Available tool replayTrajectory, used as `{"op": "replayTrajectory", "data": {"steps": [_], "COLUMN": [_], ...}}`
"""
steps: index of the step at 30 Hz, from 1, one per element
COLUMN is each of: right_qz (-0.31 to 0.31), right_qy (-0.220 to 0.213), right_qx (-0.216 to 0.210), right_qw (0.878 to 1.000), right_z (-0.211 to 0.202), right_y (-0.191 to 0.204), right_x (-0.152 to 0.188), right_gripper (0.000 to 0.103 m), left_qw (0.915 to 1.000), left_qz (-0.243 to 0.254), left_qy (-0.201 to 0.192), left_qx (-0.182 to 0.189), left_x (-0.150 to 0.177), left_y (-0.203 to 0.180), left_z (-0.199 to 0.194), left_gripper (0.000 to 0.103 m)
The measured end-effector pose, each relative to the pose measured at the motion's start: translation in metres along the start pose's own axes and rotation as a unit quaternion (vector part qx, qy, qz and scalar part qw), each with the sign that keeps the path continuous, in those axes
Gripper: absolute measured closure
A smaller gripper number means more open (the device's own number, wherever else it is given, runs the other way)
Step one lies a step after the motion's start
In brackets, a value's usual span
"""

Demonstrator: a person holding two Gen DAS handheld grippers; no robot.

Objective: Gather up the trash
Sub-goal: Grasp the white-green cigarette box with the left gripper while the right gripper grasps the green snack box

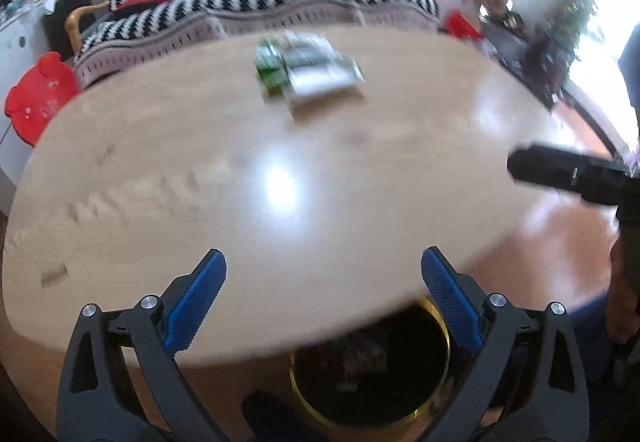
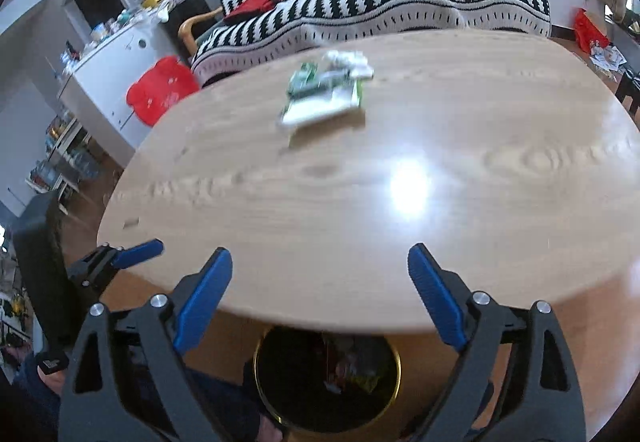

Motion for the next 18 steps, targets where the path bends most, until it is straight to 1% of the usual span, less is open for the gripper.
{"op": "replayTrajectory", "data": {"steps": [3, 4, 6, 7, 8, 9, 12, 14, 15, 16, 18], "right_qz": [0.011, 0.009, 0.001, 0.002, 0.009, 0.025, 0.068, 0.069, 0.064, 0.058, 0.046], "right_qy": [-0.017, -0.028, -0.046, -0.048, -0.041, -0.022, 0.018, 0.033, 0.04, 0.042, 0.046], "right_qx": [0.006, 0.011, 0.035, 0.052, 0.063, 0.061, 0.035, 0.035, 0.034, 0.034, 0.033], "right_qw": [1.0, 1.0, 0.998, 0.997, 0.997, 0.998, 0.997, 0.996, 0.997, 0.997, 0.997], "right_z": [0.019, 0.028, 0.04, 0.046, 0.054, 0.064, 0.084, 0.093, 0.097, 0.099, 0.102], "right_y": [-0.013, -0.019, -0.03, -0.037, -0.044, -0.053, -0.069, -0.07, -0.068, -0.066, -0.058], "right_x": [-0.033, -0.042, -0.051, -0.053, -0.054, -0.055, -0.057, -0.056, -0.055, -0.053, -0.051], "right_gripper": [0.017, 0.017, 0.017, 0.017, 0.017, 0.017, 0.017, 0.017, 0.017, 0.017, 0.017], "left_qw": [0.9998, 0.9997, 0.9996, 0.9995, 0.9995, 0.9995, 0.9991, 0.9988, 0.9984, 0.9974, 0.9957], "left_qz": [-0.016, -0.019, -0.027, -0.03, -0.031, -0.03, -0.023, -0.019, -0.01, -0.004, -0.009], "left_qy": [-0.011, -0.011, -0.006, -0.004, -0.001, 0.004, 0.018, 0.037, 0.046, 0.049, 0.037], "left_qx": [-0.01, -0.009, -0.011, -0.01, -0.009, -0.012, -0.029, -0.027, -0.031, -0.053, -0.085], "left_x": [-0.046, -0.056, -0.082, -0.099, -0.114, -0.129, -0.159, -0.175, -0.182, -0.188, -0.197], "left_y": [0.015, 0.019, 0.029, 0.034, 0.037, 0.039, 0.036, 0.031, 0.027, 0.025, 0.026], "left_z": [0.012, 0.016, 0.03, 0.04, 0.05, 0.062, 0.094, 0.12, 0.135, 0.146, 0.159], "left_gripper": [0.008, 0.007, 0.007, 0.007, 0.007, 0.007, 0.007, 0.007, 0.007, 0.007, 0.007]}}
Point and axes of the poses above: each gripper's, at about its wrist camera, not at the fingertips, and z roughly the way its jaws point, y to its left, x to its underside, the point moved 1 cm from there along z, roughly the way its jaws point, and after that the axes turned 5 degrees about z, right-handed, at the moved point
